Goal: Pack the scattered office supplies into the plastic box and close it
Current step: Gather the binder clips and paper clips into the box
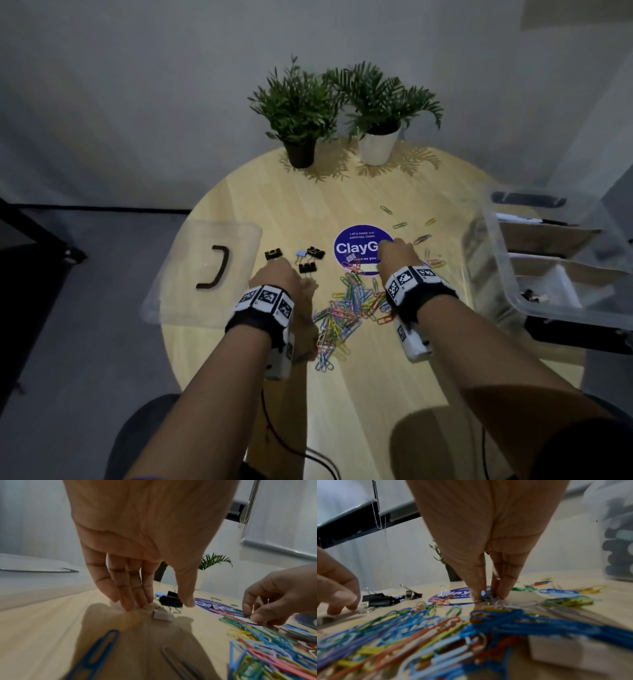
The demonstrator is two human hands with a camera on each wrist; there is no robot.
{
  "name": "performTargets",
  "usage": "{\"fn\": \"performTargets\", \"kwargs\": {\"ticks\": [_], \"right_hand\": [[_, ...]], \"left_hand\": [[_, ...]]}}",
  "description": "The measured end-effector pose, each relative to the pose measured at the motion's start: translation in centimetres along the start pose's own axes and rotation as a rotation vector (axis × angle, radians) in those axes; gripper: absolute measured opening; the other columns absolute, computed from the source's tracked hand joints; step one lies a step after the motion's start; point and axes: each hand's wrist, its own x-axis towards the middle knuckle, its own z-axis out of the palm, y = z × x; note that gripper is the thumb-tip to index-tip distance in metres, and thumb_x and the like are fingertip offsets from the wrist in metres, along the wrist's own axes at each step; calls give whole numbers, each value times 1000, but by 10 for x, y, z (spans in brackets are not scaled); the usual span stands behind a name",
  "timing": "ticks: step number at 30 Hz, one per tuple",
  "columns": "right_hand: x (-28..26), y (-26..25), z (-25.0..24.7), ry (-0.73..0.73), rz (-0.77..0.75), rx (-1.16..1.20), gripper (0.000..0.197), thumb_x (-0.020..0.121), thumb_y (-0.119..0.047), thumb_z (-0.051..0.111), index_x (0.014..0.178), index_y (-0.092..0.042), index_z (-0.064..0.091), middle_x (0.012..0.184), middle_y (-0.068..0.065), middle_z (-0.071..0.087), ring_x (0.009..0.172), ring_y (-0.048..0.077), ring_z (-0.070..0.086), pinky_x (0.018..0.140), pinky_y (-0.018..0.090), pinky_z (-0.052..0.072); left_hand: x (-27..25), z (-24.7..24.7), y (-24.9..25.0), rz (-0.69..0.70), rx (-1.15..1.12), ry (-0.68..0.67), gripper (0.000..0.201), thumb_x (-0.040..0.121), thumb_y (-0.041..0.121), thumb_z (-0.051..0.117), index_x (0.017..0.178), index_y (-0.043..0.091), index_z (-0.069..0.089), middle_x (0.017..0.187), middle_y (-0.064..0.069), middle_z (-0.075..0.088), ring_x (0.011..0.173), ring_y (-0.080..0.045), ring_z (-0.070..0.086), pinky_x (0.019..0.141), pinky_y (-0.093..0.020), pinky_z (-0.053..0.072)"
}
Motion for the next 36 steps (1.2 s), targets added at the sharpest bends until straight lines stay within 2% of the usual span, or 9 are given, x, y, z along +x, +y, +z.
{"fn": "performTargets", "kwargs": {"ticks": [6, 8, 13, 16, 19, 22, 26, 32, 36], "right_hand": [[13, 1, -1, 124, 113, 489, 12, 83, -16, 58, 79, -5, 56, 110, 22, 54, 89, 37, 60, 76, 40, 53], [19, -5, -6, 109, 90, 504, 25, 90, -15, 47, 66, -9, 44, 99, 23, 56, 82, 30, 56, 67, 34, 43], [24, -29, -3, -3, -19, 358, 22, 93, -18, 46, 110, -5, 49, 122, 18, 48, 98, 37, 57, 74, 36, 44], [28, -36, 6, -112, -84, 173, 30, 93, -25, 53, 119, -11, 49, 129, 15, 45, 102, 35, 57, 81, 37, 46], [32, -40, 8, -126, -101, 118, 36, 93, -24, 55, 123, -6, 47, 131, 18, 47, 112, 35, 54, 87, 39, 46], [32, -42, 7, -146, -110, 110, 45, 91, -23, 59, 128, -2, 43, 135, 19, 45, 117, 35, 51, 90, 40, 45], [30, -38, 8, -157, -117, 166, 42, 83, -21, 66, 115, -4, 45, 111, 16, 51, 92, 28, 52, 77, 38, 45], [27, -34, 0, -82, -77, 409, 16, 92, -15, 47, 97, -11, 32, 72, 4, 45, 78, 27, 50, 53, 29, 34], [33, -30, -2, -91, 2, 735, 16, 95, -14, 32, 85, -12, 45, 85, 20, 59, 76, 30, 55, 74, 40, 50]], "left_hand": [[2, 6, -5, 24, 12, 42, 24, 87, 20, 54, 97, 8, 72, 100, -13, 71, 90, -30, 65, 71, -32, 50], [1, 7, -7, 36, -35, 48, 22, 87, 19, 56, 98, 8, 73, 103, -13, 72, 94, -30, 66, 79, -33, 53], [-6, 8, -6, 110, -178, 92, 15, 90, 11, 50, 97, 14, 63, 114, -13, 64, 101, -31, 62, 90, -37, 50], [-6, 2, -3, 183, -302, 135, 13, 90, 6, 46, 99, 11, 53, 117, -15, 50, 94, -34, 61, 85, -37, 49], [-2, -5, 1, 183, -294, 147, 7, 92, 7, 45, 98, 9, 47, 109, -18, 59, 91, -33, 60, 64, -31, 41], [7, -6, 6, 103, -265, 172, 21, 96, 17, 41, 109, 3, 50, 112, -19, 60, 97, -35, 59, 72, -35, 43], [15, -2, 16, 37, -73, 116, 45, 90, 36, 56, 121, 5, 45, 125, -17, 50, 110, -34, 55, 88, -41, 47], [17, 4, 23, 63, 140, 126, 38, 92, 31, 55, 121, 8, 47, 124, -14, 55, 110, -31, 57, 79, -36, 45], [16, 9, 16, 37, 82, 44, 44, 89, 34, 58, 121, 7, 48, 123, -15, 53, 109, -32, 57, 79, -35, 45]]}}
